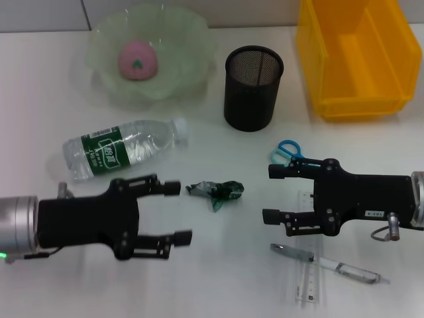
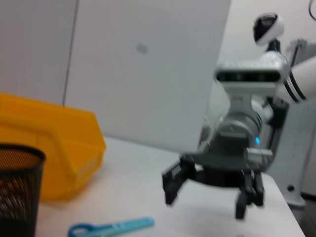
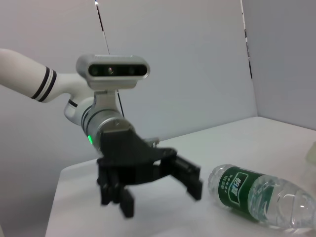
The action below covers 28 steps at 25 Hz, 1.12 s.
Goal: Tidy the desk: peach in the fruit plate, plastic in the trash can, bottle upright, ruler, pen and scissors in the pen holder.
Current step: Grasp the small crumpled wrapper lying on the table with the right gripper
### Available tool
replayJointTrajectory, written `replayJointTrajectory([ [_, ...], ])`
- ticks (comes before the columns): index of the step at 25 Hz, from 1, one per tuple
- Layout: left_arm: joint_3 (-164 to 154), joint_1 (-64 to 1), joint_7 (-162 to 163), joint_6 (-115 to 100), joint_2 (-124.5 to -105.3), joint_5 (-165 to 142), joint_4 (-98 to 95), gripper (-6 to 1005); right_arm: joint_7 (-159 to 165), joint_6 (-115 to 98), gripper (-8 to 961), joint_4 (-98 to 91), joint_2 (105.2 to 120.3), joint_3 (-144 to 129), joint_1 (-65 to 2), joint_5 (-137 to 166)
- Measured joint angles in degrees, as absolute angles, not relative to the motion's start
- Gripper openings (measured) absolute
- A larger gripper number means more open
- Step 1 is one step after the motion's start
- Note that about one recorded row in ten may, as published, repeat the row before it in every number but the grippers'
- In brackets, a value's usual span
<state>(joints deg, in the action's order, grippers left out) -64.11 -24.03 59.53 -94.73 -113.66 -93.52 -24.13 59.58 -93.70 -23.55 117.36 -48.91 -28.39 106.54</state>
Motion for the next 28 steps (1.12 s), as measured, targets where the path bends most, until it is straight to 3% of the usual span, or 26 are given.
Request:
replayJointTrajectory([
  [18, -63.3, -22.9, 56.8, -93.1, -113.84, -95.1, -23.8, 838, 61.5, -93.5, 818, -24.1, 117.30, -48.4, -28.5, 106.4],
  [28, -63.5, -23.1, 56.4, -91.7, -114.51, -95.1, -23.8, 835, 86.5, -94.8, 819, -40.5, 117.22, -49.1, -30.0, 112.1],
])
